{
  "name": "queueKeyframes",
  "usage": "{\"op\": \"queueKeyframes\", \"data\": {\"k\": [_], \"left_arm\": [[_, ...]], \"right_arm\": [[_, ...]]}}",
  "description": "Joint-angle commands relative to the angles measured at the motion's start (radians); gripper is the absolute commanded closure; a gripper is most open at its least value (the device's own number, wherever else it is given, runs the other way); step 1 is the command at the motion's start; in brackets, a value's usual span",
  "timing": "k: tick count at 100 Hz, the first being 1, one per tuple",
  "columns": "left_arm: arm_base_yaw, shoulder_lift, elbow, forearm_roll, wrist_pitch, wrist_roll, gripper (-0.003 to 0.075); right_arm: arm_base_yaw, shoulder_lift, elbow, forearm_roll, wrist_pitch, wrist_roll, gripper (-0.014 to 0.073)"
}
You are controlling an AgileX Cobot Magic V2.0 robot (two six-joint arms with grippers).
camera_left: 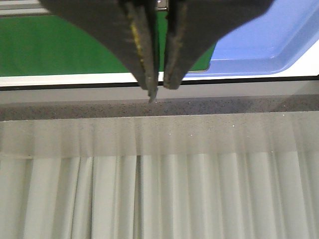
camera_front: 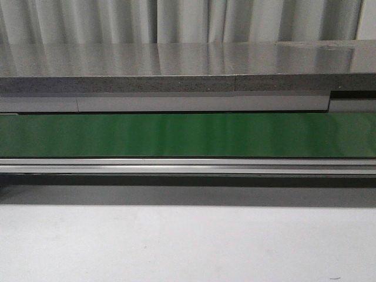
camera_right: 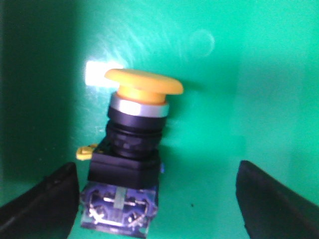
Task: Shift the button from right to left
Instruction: 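Close the right gripper on the push button body and lift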
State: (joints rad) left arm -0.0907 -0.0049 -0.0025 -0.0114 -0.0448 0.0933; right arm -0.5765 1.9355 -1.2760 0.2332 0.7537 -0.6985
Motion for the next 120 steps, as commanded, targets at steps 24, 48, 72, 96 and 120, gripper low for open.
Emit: {"op": "queueKeyframes", "data": {"k": [24, 48, 72, 96, 120], "left_arm": [[0.0, -0.036, 0.041, -0.008, -0.08, -0.007, 0.0715], [0.0, -0.036, 0.041, -0.008, -0.08, -0.007, 0.0715], [0.0, -0.036, 0.041, -0.008, -0.08, -0.007, 0.0715], [0.0, -0.036, 0.041, -0.008, -0.08, -0.007, 0.0715], [0.0, -0.036, 0.041, -0.008, -0.08, -0.007, 0.0715]], "right_arm": [[-0.008, -0.02, -0.03, 0.027, -0.032, -0.01, 0.0185], [-0.008, -0.045, -0.03, 0.034, -0.022, -0.01, 0.0351], [-0.008, -0.16, -0.03, 0.034, -0.015, 0.04, 0.0351], [0.01, -0.286, -0.03, 0.034, 0.067, 0.175, 0.0351], [0.112, -0.363, -0.014, 0.034, 0.093, 0.222, 0.0351]]}}
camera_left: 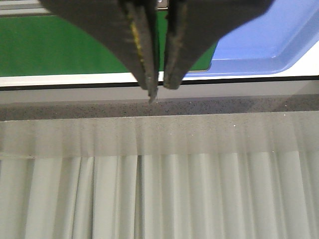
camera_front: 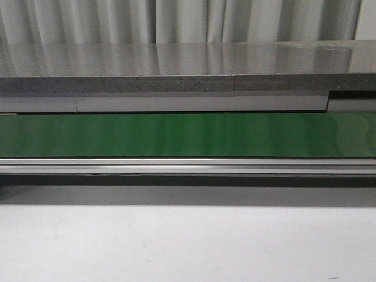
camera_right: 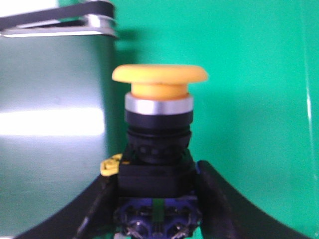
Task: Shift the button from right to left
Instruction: 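Close the right gripper on the push button body and lift, then carry the button over the belt and set it down upright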
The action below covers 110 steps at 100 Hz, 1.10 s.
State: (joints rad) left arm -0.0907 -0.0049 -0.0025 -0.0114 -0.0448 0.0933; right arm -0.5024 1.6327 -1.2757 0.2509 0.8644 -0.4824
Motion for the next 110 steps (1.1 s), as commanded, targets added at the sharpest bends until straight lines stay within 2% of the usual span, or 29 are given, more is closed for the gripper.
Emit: {"op": "queueKeyframes", "data": {"k": [1, 26, 54, 79, 86, 103, 110], "left_arm": [[0.0, -0.036, 0.041, -0.008, -0.08, -0.007, 0.0715], [0.0, -0.036, 0.041, -0.008, -0.08, -0.007, 0.0715], [0.0, -0.036, 0.041, -0.008, -0.08, -0.007, 0.0715], [0.0, -0.036, 0.041, -0.008, -0.08, -0.007, 0.0715], [0.0, -0.036, 0.041, -0.008, -0.08, -0.007, 0.0715], [0.0, -0.036, 0.041, -0.008, -0.08, -0.007, 0.0715], [0.0, -0.036, 0.041, -0.008, -0.08, -0.007, 0.0715]], "right_arm": [[0.047, -0.062, -0.013, 0.016, -0.018, 0.006, 0.0351], [0.171, -0.062, 0.062, 0.015, -0.087, 0.031, 0.0351], [0.17, -0.046, 0.093, -0.037, -0.098, 0.071, 0.0349], [0.17, 0.007, 0.093, -0.037, -0.044, 0.075, 0.034], [0.17, 0.013, 0.093, -0.033, -0.043, 0.075, 0.029], [0.17, 0.011, 0.092, -0.025, -0.036, 0.075, 0.0028], [0.17, 0.01, 0.092, -0.023, -0.031, 0.075, -0.0033]]}}
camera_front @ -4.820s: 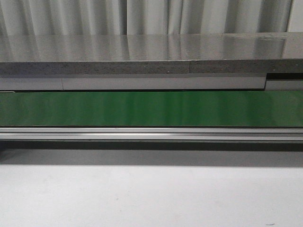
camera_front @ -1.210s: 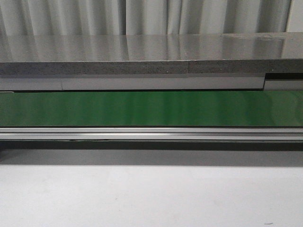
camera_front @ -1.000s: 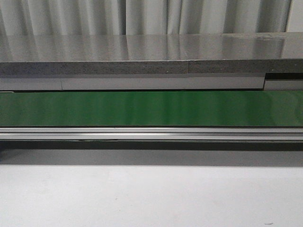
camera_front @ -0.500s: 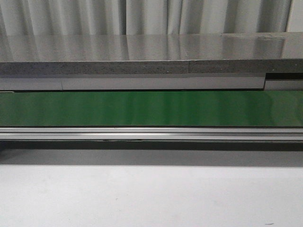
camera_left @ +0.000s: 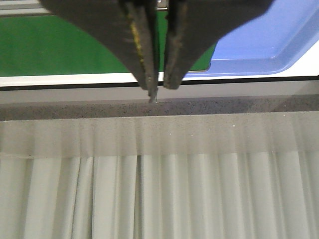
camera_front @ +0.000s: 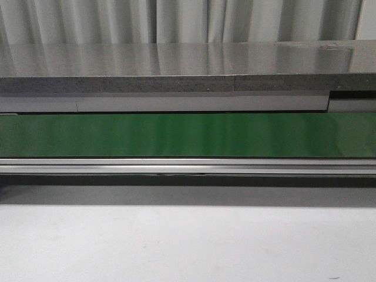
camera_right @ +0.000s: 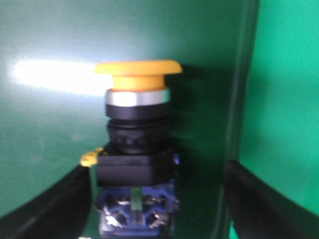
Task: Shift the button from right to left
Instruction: 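Carry the button over the belt and set it down upright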
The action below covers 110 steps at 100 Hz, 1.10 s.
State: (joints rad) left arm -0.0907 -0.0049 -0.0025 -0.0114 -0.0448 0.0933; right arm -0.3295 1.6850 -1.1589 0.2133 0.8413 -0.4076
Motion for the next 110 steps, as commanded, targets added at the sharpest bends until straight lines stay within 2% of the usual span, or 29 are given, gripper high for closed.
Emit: {"op": "queueKeyframes", "data": {"k": [1, 37, 67, 91, 110], "left_arm": [[0.0, -0.036, 0.041, -0.008, -0.08, -0.007, 0.0715], [0.0, -0.036, 0.041, -0.008, -0.08, -0.007, 0.0715], [0.0, -0.036, 0.041, -0.008, -0.08, -0.007, 0.0715], [0.0, -0.036, 0.041, -0.008, -0.08, -0.007, 0.0715], [0.0, -0.036, 0.041, -0.008, -0.08, -0.007, 0.0715]], "right_arm": [[-0.003, -0.043, -0.024, 0.015, -0.007, 0.0, -0.0036], [0.035, -0.212, -0.024, 0.058, -0.062, -0.007, -0.0038], [0.229, -0.393, -0.002, 0.079, -0.188, -0.009, 0.0015], [0.359, -0.57, 0.189, 0.062, -0.403, -0.009, 0.0015], [0.374, -0.765, 0.416, 0.062, -0.555, -0.009, 0.0015]]}}
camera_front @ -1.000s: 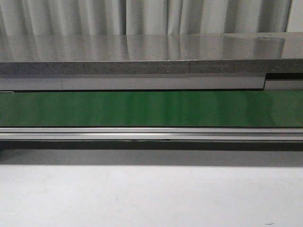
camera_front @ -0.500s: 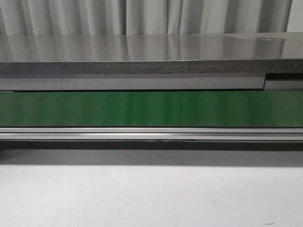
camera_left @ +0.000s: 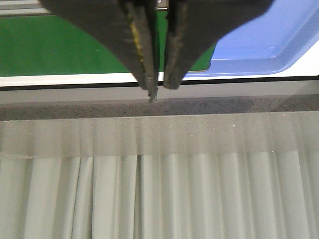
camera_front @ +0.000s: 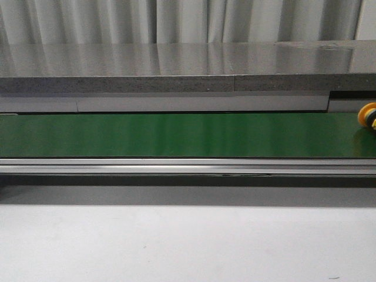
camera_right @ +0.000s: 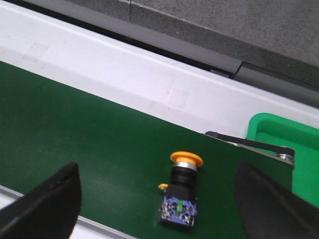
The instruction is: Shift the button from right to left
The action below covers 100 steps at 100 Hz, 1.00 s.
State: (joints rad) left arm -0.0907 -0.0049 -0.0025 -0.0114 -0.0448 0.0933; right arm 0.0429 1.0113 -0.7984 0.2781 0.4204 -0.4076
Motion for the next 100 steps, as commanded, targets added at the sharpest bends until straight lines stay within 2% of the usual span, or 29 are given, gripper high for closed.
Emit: {"op": "queueKeyframes", "data": {"k": [1, 19, 50, 67, 76, 100], "left_arm": [[0.0, -0.036, 0.041, -0.008, -0.08, -0.007, 0.0715], [0.0, -0.036, 0.041, -0.008, -0.08, -0.007, 0.0715], [0.0, -0.036, 0.041, -0.008, -0.08, -0.007, 0.0715], [0.0, -0.036, 0.041, -0.008, -0.08, -0.007, 0.0715], [0.0, -0.036, 0.041, -0.008, -0.08, -0.007, 0.0715], [0.0, -0.036, 0.041, -0.008, -0.08, -0.007, 0.0715]], "right_arm": [[0.002, -0.116, 0.072, -0.003, -0.145, -0.009, 0.0015], [0.002, -0.334, 0.256, -0.001, -0.275, -0.009, 0.0015], [0.001, -0.657, 0.426, 0.039, -0.236, -0.008, 0.0015], [0.001, -0.725, 0.451, 0.041, -0.244, -0.008, 0.003], [0.001, -0.725, 0.451, 0.041, -0.245, -0.008, 0.0132], [0.001, -0.725, 0.451, 0.041, -0.244, -0.008, 0.054]]}}
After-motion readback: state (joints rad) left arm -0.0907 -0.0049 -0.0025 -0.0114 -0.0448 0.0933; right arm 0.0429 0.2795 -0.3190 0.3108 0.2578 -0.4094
